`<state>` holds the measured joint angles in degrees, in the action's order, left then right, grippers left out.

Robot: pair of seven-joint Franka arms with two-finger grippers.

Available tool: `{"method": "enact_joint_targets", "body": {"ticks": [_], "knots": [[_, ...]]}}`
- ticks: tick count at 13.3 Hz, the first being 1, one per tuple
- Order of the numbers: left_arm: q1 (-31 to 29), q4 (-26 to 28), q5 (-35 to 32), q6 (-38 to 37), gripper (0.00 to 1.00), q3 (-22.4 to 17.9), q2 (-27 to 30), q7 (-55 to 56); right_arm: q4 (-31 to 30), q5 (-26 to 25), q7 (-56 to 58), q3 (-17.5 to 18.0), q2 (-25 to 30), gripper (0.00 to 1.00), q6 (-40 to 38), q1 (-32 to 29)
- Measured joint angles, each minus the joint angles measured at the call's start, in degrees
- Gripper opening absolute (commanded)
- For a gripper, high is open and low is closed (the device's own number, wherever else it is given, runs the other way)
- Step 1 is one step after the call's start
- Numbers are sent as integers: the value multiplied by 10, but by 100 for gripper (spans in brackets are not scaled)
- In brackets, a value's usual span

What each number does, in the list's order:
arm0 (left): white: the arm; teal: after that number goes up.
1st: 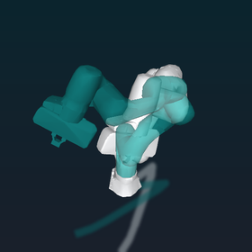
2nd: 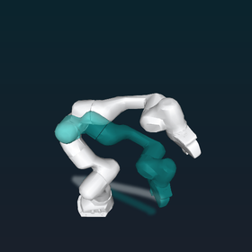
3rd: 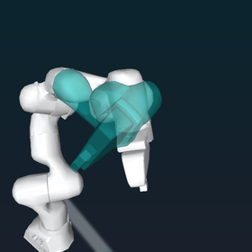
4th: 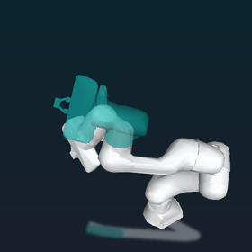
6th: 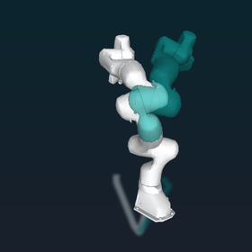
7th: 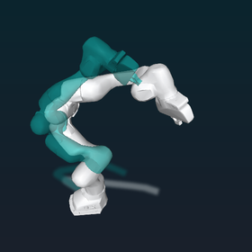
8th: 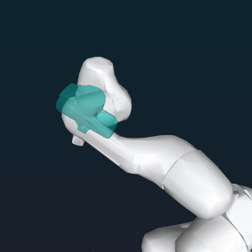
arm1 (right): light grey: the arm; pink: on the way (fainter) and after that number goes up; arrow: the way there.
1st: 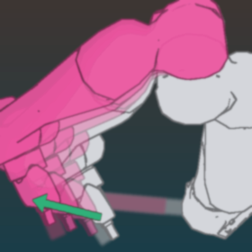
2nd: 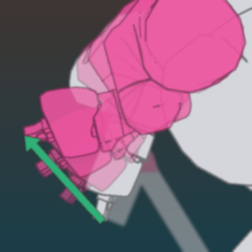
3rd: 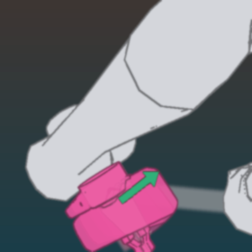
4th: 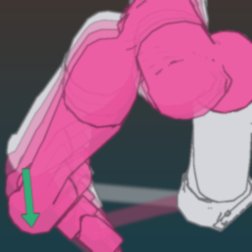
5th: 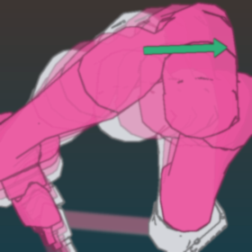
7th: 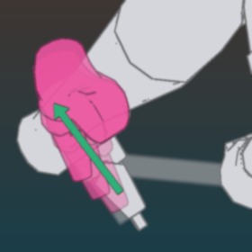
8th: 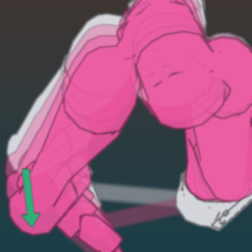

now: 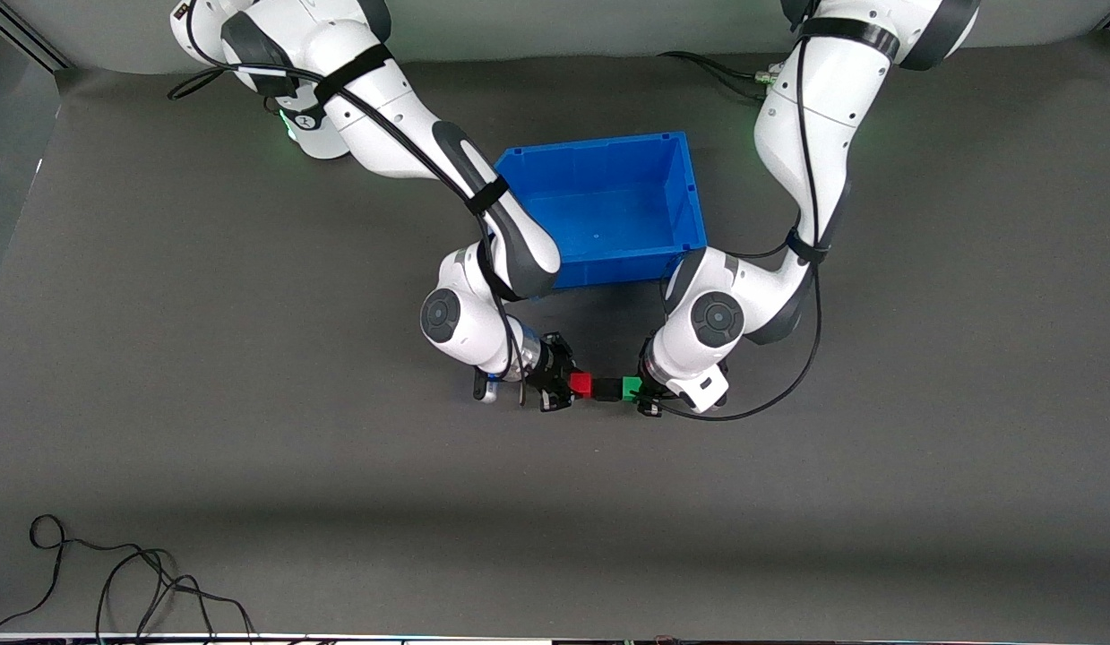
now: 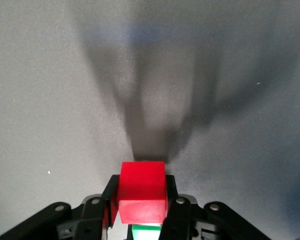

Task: Attach green and red cubes to black cube
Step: 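Press the red and green cubes against the black cube, then open both grippers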

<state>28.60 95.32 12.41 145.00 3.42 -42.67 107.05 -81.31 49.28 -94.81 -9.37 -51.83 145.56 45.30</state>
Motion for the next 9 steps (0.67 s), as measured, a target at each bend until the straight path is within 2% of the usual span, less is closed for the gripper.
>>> {"method": "enact_joint_targets", "body": {"ticks": [8, 9], "knots": [[1, -7, 1, 2, 0, 3, 0, 1, 24, 0, -4, 0, -20, 36, 2, 0], [1, -11, 1, 2, 0, 5, 0, 2, 29, 0, -4, 0, -24, 56, 2, 0]]}}
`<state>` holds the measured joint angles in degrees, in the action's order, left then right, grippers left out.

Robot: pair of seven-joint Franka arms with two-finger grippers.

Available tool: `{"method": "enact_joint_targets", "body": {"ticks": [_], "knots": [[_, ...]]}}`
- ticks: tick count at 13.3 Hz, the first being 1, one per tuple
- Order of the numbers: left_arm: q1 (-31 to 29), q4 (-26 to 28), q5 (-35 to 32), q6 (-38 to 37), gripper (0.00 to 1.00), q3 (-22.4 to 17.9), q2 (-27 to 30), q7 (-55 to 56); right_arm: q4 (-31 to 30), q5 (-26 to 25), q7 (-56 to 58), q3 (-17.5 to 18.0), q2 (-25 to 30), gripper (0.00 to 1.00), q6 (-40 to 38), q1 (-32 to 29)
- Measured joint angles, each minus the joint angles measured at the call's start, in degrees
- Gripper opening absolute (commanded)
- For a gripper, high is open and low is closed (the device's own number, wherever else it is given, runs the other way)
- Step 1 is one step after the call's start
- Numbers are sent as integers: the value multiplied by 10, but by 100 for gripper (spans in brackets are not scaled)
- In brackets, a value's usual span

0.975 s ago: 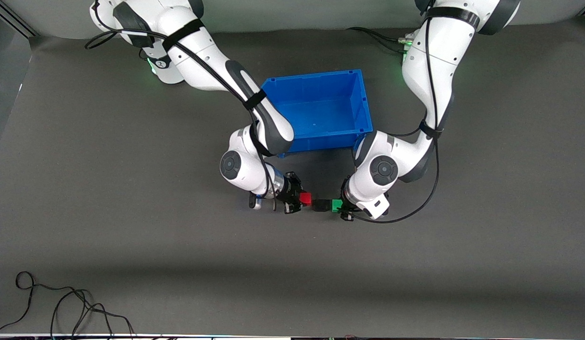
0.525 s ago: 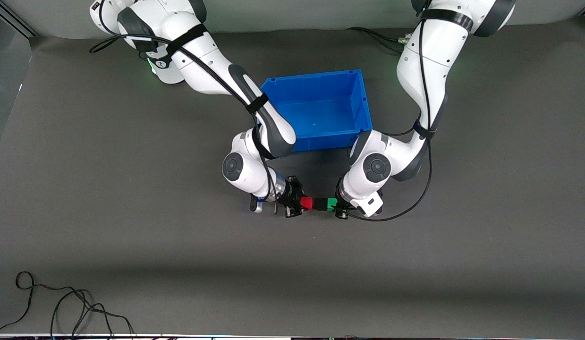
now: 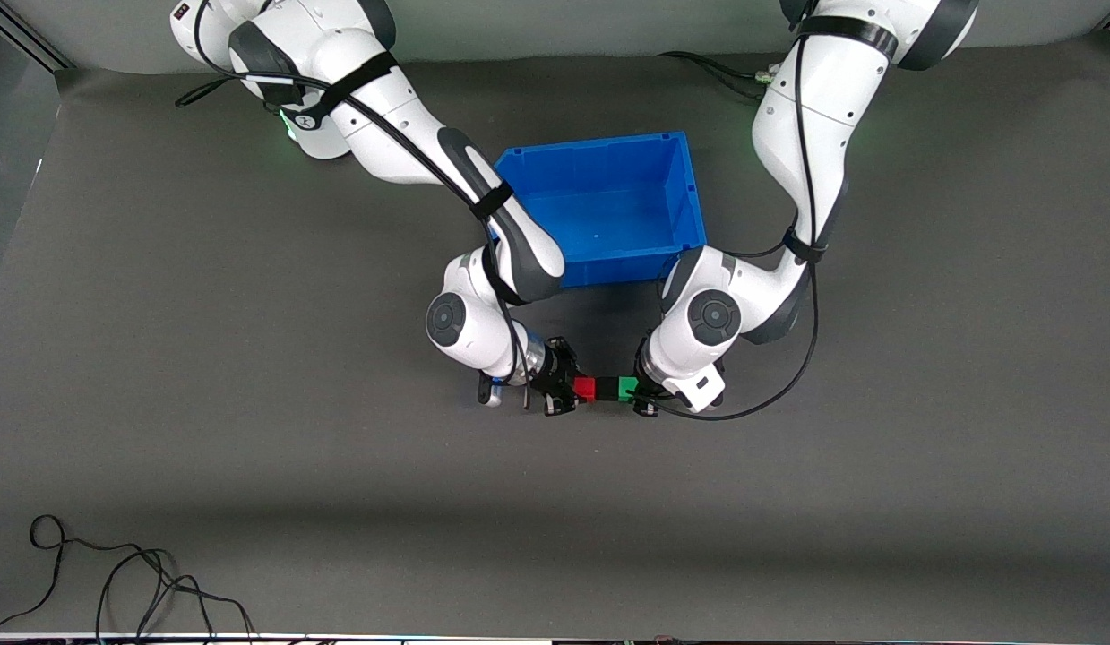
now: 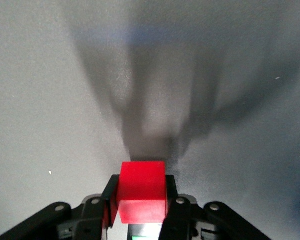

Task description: Attach green and red cubes to black cube

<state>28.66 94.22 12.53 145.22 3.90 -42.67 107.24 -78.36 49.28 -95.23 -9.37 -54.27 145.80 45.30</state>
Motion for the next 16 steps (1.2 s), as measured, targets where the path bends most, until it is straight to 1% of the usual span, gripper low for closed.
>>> {"method": "enact_joint_targets", "body": {"ticks": [1, 2, 4, 7, 10, 11, 13, 16], "knots": [[0, -3, 0, 0, 0, 0, 0, 3, 4, 0, -1, -1, -4, 90, 2, 0], [0, -4, 0, 0, 0, 0, 0, 3, 7, 0, -1, -1, -5, 98, 2, 0], [0, -4, -1, 0, 99, 1, 0, 2, 12, 0, -2, -1, -8, 99, 2, 0], [1, -5, -1, 0, 100, 2, 0, 2, 17, 0, -2, -1, -8, 100, 3, 0], [1, -10, -1, -1, 100, -1, 1, 2, 26, -3, -2, -12, -1, 100, -6, -1], [-2, -12, -2, -8, 100, -5, 5, 2, 27, -10, -2, -23, 6, 100, -30, -1], [-13, -16, -17, -61, 100, -11, 26, -23, 29, -42, -2, -58, 32, 100, -107, -2], [-53, -18, -30, -161, 100, -19, 81, -128, 30, -123, -1, -102, 83, 100, -224, -6]]}}
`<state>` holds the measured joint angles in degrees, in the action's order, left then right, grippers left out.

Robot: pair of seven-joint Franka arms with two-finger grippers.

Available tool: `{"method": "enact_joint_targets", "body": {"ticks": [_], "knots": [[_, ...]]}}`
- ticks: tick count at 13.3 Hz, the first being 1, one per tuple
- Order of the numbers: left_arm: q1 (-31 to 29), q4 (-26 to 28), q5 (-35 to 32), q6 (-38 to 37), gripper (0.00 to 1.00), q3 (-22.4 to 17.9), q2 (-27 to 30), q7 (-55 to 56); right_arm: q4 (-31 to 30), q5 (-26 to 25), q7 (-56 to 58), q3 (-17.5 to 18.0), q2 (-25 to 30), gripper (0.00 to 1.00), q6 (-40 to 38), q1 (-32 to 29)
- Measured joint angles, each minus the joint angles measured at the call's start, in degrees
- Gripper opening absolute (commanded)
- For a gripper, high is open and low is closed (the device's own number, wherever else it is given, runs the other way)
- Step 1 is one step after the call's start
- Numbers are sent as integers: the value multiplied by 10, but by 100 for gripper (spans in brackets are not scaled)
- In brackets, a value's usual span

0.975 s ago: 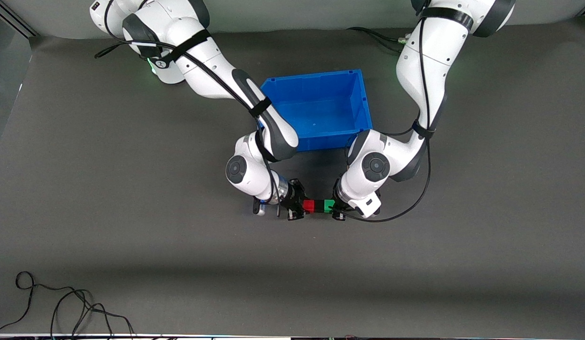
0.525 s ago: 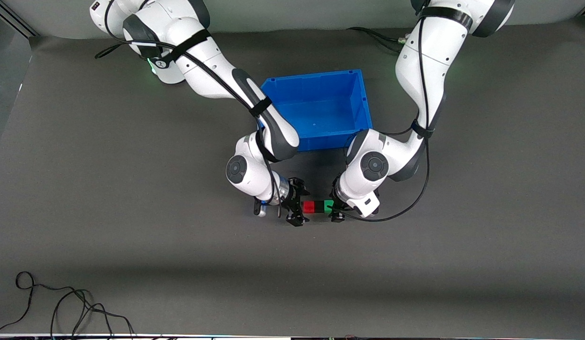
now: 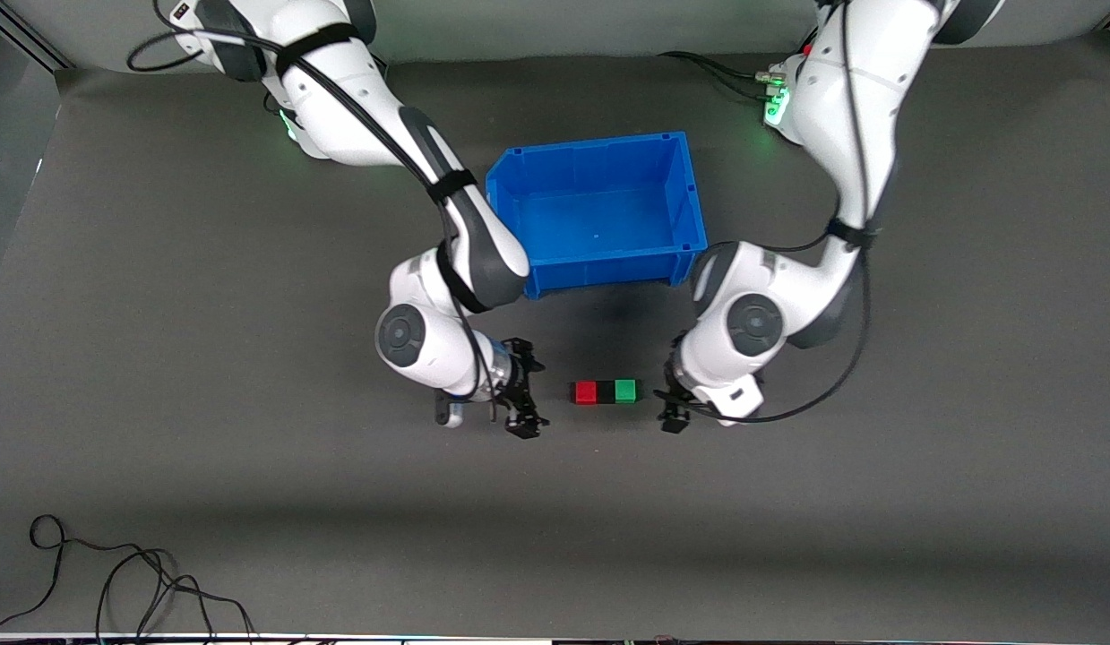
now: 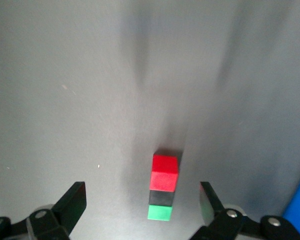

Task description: Attach green and red cubes to black cube

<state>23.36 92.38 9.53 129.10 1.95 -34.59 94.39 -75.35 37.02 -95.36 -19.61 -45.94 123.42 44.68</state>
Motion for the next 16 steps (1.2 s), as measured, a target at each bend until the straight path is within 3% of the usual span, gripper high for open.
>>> {"method": "enact_joint_targets", "body": {"ticks": [4, 8, 11, 14, 16], "knots": [[-85, 0, -41, -125, 100, -5, 77, -144, 0, -119, 55, -44, 75, 100, -164, 0], [-148, 1, -76, -210, 100, -6, 119, -316, -2, -130, 184, -112, 140, 100, -287, -1], [-172, 2, -94, -252, 100, -6, 153, -468, -6, -142, 285, -158, 181, 100, -338, -1], [-213, 2, -95, -298, 100, -7, 206, -630, -47, -216, 386, -171, 252, 100, -346, -6], [-228, 3, -95, -328, 100, -8, 241, -742, -80, -263, 439, -143, 310, 100, -347, -38]]}}
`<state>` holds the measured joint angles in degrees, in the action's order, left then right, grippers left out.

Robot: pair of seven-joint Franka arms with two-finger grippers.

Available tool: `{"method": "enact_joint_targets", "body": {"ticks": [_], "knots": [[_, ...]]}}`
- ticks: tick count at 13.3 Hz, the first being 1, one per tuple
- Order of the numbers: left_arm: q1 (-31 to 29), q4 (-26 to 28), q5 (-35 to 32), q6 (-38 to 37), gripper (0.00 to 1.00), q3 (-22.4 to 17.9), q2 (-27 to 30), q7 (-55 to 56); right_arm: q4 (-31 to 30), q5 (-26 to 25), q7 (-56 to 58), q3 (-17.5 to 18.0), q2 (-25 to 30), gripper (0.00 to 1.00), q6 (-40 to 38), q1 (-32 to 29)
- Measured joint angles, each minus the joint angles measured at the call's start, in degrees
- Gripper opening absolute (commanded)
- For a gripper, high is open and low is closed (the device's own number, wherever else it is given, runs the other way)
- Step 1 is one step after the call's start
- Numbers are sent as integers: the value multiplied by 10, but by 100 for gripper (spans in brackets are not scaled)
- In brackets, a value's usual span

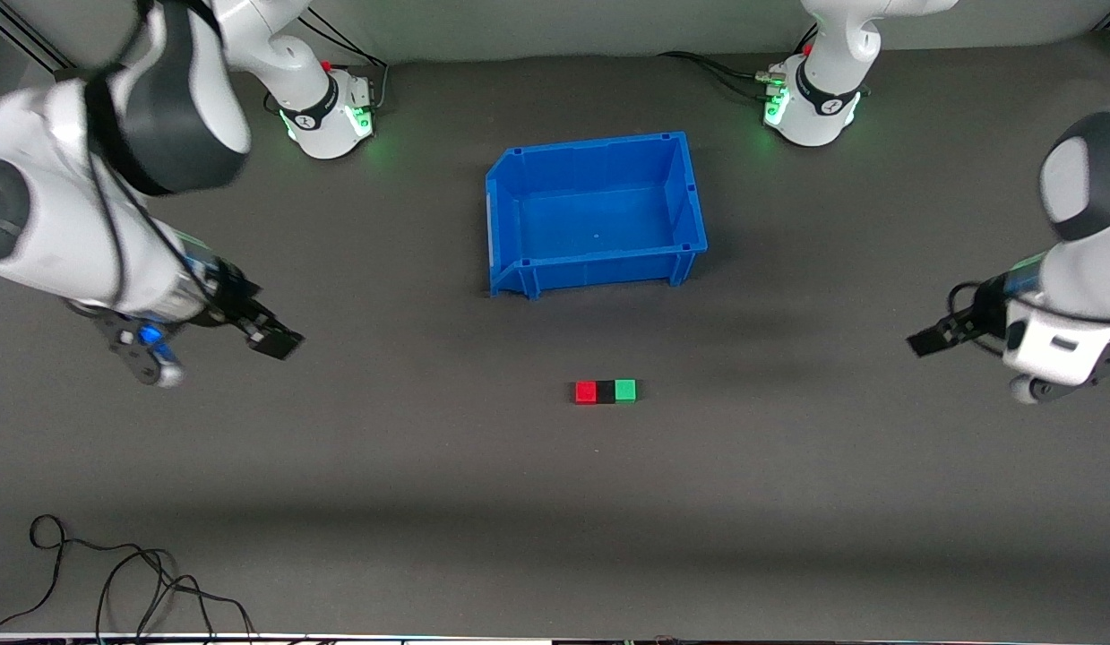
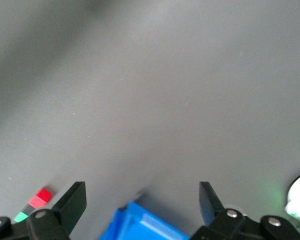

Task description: Attach green and red cubes to black cube

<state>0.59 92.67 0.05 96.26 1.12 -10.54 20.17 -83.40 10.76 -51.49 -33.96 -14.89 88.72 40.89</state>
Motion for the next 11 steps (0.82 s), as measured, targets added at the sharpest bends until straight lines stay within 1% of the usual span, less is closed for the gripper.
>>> {"method": "enact_joint_targets", "body": {"ticks": [1, 3, 4, 6, 8, 9, 11], "knots": [[-4, 0, 0, -9, 100, -1, 15, -40, -12, -34, 24, 46, 30, 100, 0, -42], [-13, 0, 0, -29, 100, -2, 37, -90, -31, -88, 72, 163, 80, 100, -1, -146], [-16, -1, 0, -42, 100, -2, 49, -120, -37, -99, 101, 214, 99, 100, -1, -197], [-21, -13, 0, -74, 100, -2, 76, -162, -45, -105, 173, 291, 123, 100, -1, -294], [-21, -23, -1, -82, 100, -1, 98, -178, -47, -105, 254, 344, 132, 100, -1, -377], [-17, -23, -4, -82, 100, 2, 108, -182, -47, -105, 295, 354, 133, 100, -1, -400], [-10, -23, -8, -83, 100, 6, 118, -182, -47, -105, 358, 355, 134, 100, 1, -412]]}}
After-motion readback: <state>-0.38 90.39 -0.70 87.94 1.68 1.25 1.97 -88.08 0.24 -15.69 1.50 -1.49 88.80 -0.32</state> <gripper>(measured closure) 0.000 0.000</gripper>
